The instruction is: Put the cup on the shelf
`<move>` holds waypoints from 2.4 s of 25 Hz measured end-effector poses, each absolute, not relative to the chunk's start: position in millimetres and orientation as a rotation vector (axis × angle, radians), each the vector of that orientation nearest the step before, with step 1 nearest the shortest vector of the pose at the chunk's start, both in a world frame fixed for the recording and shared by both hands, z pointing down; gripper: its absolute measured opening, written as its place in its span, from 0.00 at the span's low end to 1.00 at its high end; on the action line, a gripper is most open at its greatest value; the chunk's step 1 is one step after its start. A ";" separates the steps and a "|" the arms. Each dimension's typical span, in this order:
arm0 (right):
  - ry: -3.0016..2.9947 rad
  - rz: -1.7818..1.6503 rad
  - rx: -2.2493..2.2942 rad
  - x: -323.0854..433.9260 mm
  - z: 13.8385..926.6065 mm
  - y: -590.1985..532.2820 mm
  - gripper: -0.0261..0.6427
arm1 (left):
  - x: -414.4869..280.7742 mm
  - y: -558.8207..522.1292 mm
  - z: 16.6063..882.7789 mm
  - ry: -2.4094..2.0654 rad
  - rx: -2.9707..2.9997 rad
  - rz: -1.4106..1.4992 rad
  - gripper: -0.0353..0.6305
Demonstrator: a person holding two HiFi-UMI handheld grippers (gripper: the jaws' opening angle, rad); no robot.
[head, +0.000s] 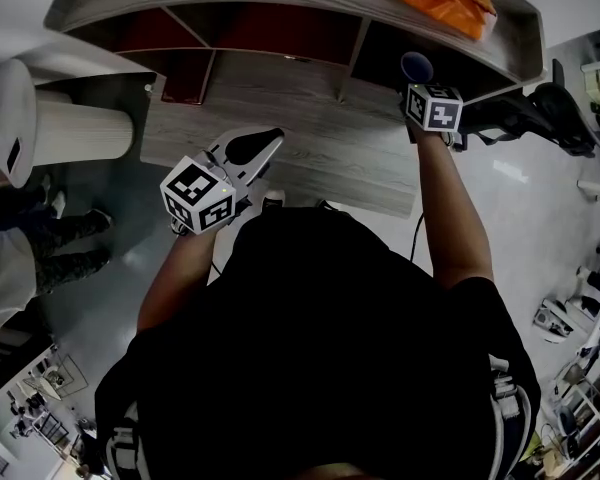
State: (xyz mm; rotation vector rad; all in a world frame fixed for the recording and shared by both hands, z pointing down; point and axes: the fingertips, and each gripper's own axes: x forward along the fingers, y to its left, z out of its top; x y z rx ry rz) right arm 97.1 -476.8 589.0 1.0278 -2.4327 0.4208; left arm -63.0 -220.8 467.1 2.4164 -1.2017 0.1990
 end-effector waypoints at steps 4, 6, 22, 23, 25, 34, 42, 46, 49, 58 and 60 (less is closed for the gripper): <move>-2.432 0.408 1.024 93.8 590.1 -479.6 0.48 | -62.7 -219.5 467.2 -1.206 2.411 0.201 0.09; -2.427 0.400 1.030 94.5 592.4 -482.3 0.48 | -62.9 -219.1 468.1 -1.208 2.408 0.201 0.09; -2.427 0.343 0.971 87.5 597.9 -478.7 0.49 | -57.2 -216.0 472.0 -1.194 2.400 0.215 0.09; -2.427 0.340 0.969 87.3 597.3 -478.2 0.49 | -57.4 -215.5 471.9 -1.195 2.399 0.215 0.09; -2.424 0.336 0.971 87.1 595.0 -477.5 0.50 | -57.9 -214.4 471.8 -1.196 2.397 0.215 0.09; -2.411 0.318 0.993 85.8 596.5 -479.2 0.56 | -61.0 -211.5 472.6 -1.202 2.392 0.217 0.09; -2.396 0.311 1.056 99.2 595.0 -475.9 0.58 | -61.5 -208.1 477.1 -1.201 2.383 0.232 0.09; -2.389 0.306 1.068 104.6 595.1 -471.9 0.58 | -59.3 -207.0 478.9 -1.190 2.379 0.247 0.09; -2.387 0.301 1.081 107.9 593.0 -469.3 0.58 | -60.3 -207.3 480.1 -1.187 2.371 0.258 0.09; -2.392 0.320 1.112 112.2 587.9 -456.0 0.58 | -65.4 -201.4 485.1 -1.147 2.354 0.300 0.09; -2.384 0.319 1.121 114.0 587.4 -453.5 0.58 | -67.1 -201.5 485.8 -1.141 2.352 0.302 0.09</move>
